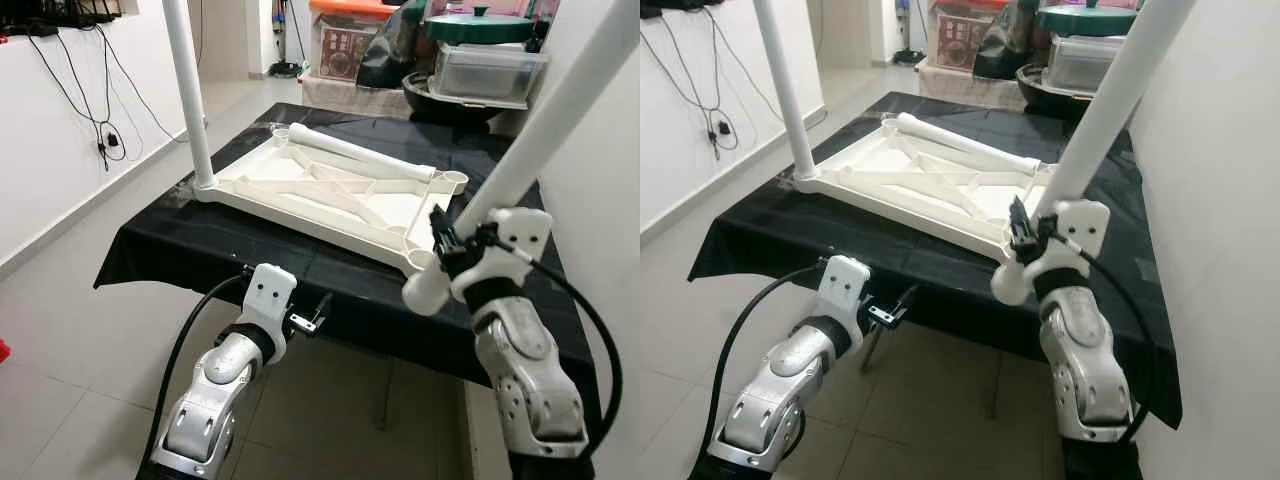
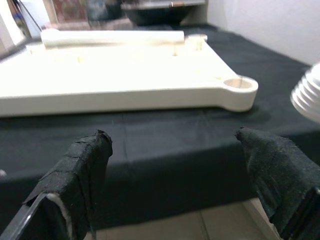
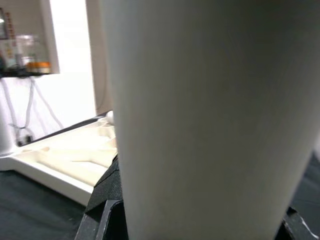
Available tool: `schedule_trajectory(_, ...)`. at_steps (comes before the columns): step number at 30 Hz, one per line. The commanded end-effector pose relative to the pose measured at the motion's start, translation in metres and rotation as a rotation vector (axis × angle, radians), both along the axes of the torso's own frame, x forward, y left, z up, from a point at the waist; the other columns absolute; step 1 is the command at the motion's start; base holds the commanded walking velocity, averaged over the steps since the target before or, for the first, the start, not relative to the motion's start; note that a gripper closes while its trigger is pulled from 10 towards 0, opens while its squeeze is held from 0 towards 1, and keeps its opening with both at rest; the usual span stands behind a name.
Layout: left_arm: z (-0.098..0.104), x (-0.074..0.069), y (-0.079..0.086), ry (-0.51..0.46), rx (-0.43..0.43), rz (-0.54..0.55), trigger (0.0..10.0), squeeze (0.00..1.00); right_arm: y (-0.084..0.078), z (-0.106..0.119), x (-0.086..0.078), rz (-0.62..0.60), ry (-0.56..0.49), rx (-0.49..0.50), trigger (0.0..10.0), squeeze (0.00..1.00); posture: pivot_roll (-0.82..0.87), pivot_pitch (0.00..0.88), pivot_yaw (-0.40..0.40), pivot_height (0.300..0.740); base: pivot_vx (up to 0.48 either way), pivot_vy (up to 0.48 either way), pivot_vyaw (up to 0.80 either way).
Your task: Building children table
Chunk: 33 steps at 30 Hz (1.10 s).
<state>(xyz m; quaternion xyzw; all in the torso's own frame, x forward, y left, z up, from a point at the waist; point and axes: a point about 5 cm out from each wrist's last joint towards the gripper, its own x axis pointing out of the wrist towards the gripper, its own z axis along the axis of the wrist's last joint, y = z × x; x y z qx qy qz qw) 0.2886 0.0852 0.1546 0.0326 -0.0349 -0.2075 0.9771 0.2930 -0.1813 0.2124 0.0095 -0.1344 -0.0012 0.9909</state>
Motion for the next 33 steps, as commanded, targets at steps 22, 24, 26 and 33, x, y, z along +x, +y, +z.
schedule_trajectory(22,0.0043,0.0013,-0.0073,-0.019,-0.019,0.009,10.0,0.00,0.0025,0.0005,0.0011,-0.018,-0.057,-0.025,10.0,0.00,0.12,0.000,-0.089,0.740,0.314,0.000,0.00)
schedule_trajectory(24,0.0043,0.0013,-0.0073,-0.019,-0.019,0.009,10.0,0.00,0.0025,0.0005,0.0011,-0.018,-0.057,-0.025,10.0,0.00,0.12,0.000,-0.089,0.740,0.315,0.000,0.00)
schedule_trajectory(26,0.0044,0.0018,-0.0069,-0.019,-0.020,0.012,10.0,0.00,0.0029,0.0005,0.0014,-0.017,-0.058,-0.024,10.0,0.00,0.12,0.000,-0.088,0.740,0.311,0.000,0.00)
schedule_trajectory(33,0.0032,0.0040,-0.0056,-0.008,-0.025,0.032,10.0,0.00,0.0015,0.0022,0.0036,-0.018,-0.068,-0.013,10.0,0.00,0.12,0.000,-0.091,0.740,0.137,0.000,0.00)
